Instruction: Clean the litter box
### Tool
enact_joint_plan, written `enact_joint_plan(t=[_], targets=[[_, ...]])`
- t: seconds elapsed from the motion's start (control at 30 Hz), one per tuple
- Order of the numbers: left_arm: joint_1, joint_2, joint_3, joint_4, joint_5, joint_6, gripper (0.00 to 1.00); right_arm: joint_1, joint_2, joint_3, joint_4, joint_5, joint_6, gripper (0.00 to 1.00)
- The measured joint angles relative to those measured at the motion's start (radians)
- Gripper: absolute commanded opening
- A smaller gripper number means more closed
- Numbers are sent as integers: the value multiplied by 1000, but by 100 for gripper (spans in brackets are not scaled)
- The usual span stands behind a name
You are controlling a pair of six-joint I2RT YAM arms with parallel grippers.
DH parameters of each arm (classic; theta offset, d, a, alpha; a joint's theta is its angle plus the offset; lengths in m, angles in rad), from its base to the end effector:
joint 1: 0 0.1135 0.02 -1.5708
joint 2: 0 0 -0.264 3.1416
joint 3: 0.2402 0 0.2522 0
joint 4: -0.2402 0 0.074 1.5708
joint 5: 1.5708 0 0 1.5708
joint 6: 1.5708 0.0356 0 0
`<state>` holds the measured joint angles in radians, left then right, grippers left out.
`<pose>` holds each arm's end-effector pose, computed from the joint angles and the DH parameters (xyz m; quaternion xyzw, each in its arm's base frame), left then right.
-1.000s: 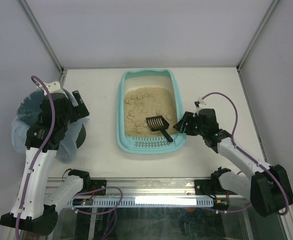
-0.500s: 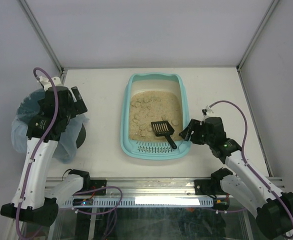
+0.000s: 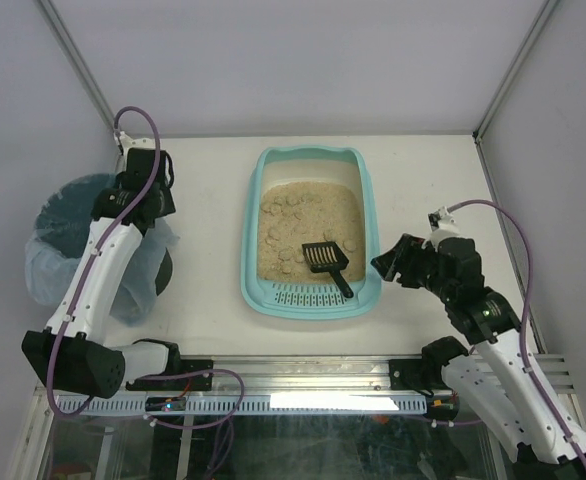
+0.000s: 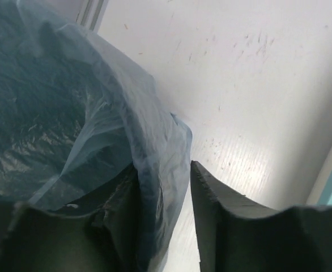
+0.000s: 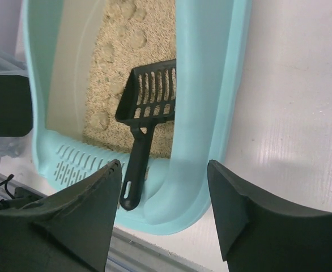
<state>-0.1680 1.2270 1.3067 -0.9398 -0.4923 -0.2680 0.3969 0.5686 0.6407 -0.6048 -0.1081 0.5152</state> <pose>0.2386 -0.0234 0.3615 -0.1301 0.9039 0.1501 0.3789 0.1200 0.0545 0.2776 0.0245 0.8671 0.2603 0.4240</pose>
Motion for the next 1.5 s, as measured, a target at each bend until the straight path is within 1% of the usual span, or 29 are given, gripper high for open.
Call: enact_joint_plan(t=[0.13, 0.2, 0.27, 0.43, 0.53, 0.6, 0.67, 0.87, 0.97, 1.23, 1.27, 1.37, 1.43, 1.47, 1.5], targets=[[7, 35, 6, 48, -5, 40, 13, 0, -63, 41, -42, 0, 11, 65], [11, 46, 21, 66, 1, 60, 5, 0, -89, 55, -52, -1, 15, 65], [13, 59, 37, 83, 13, 72, 0, 0, -105, 70, -60, 0, 18, 65], [12, 120, 87, 131, 121, 114, 0, 0, -106, 90, -82, 0, 15, 66], [10, 150, 94, 164, 212, 138, 0, 0, -106, 90, -98, 1, 11, 67], [0, 163, 96, 183, 246, 151, 0, 0, -106, 90, -105, 1, 6, 67], [-27, 175, 100, 197, 261, 161, 0, 0, -105, 90, -108, 2, 4, 67], [-163, 241, 138, 255, 291, 179, 0, 0, -105, 88, -109, 2, -1, 67], [-197, 266, 156, 272, 319, 182, 0, 0, -103, 82, -107, 1, -1, 68], [-248, 329, 216, 285, 344, 187, 0, 0, -91, 67, -104, -1, -1, 68], [-259, 338, 224, 286, 346, 190, 4, 0, -90, 66, -104, -1, -1, 68], [-296, 361, 247, 291, 352, 206, 22, 0, -87, 64, -103, -1, 0, 69], [-308, 370, 254, 292, 348, 204, 43, 0, -87, 64, -104, -1, 0, 73], [-309, 373, 254, 299, 352, 198, 52, 0, -87, 64, -104, -1, -1, 75], [-311, 376, 255, 307, 356, 197, 58, 0, -86, 64, -105, 0, 0, 76]])
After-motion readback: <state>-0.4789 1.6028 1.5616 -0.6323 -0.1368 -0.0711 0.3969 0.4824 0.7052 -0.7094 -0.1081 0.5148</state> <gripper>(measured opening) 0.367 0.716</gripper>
